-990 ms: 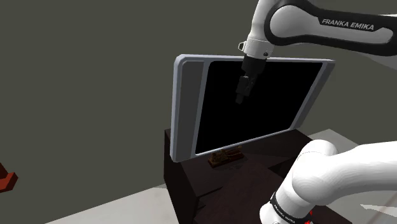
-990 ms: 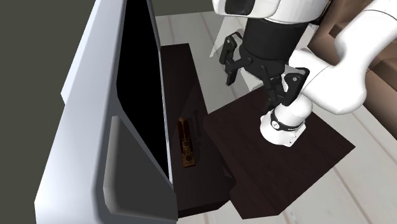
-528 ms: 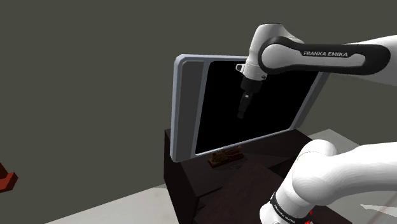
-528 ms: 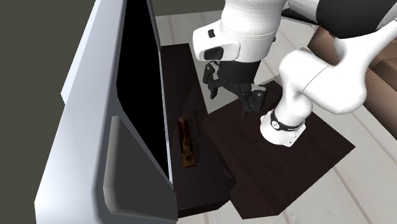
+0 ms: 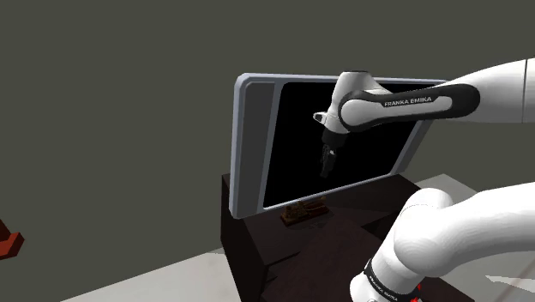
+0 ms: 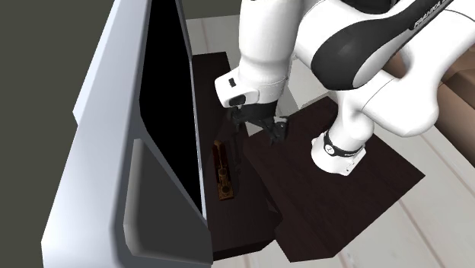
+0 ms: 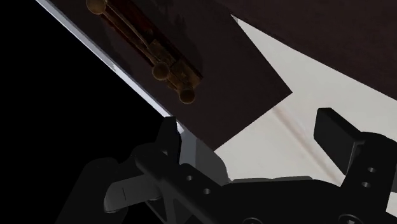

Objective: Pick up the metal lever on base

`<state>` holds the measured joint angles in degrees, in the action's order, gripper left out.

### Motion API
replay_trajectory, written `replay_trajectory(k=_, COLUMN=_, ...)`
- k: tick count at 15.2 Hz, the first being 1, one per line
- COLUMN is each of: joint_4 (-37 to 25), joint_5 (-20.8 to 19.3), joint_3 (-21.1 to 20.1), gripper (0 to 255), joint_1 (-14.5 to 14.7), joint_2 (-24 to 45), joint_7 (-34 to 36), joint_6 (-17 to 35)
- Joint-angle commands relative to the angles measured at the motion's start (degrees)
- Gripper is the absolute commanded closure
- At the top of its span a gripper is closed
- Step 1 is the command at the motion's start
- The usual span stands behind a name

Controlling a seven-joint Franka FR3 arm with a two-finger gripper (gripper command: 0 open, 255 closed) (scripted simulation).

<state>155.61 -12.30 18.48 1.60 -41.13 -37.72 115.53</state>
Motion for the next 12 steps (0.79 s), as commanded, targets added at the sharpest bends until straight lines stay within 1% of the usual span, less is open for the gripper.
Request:
replay_trajectory(k=1, joint_4=1.75, joint_5=-1.46, joint_3=2.53, gripper=0, joint_1=0.22, joint_2=2.78, joint_7=-3.73, joint_6=4.67)
replay_trajectory(k=5, joint_4=3.25, joint_5=-3.51, joint_3=8.1, gripper=0, joint_1=1.25, joint_2=10.45, joint_7=-11.41, joint_6=13.94)
replay_trajectory(k=8, joint_4=3.24, joint_5=-3.52, joint_3=12.55, gripper=0, joint_1=3.02, joint_2=17.75, joint_7=-17.84, joint_6=21.25)
replay_trajectory(k=10, joint_4=2.72, joint_5=-2.14, joint_3=15.67, gripper=0, joint_1=4.9, joint_2=23.28, joint_7=-22.87, joint_6=26.17)
replay_trajectory(k=12, joint_4=1.81, joint_5=1.15, joint_3=18.86, gripper=0, joint_1=7.48, joint_2=29.35, joint_7=-29.02, joint_6=31.01)
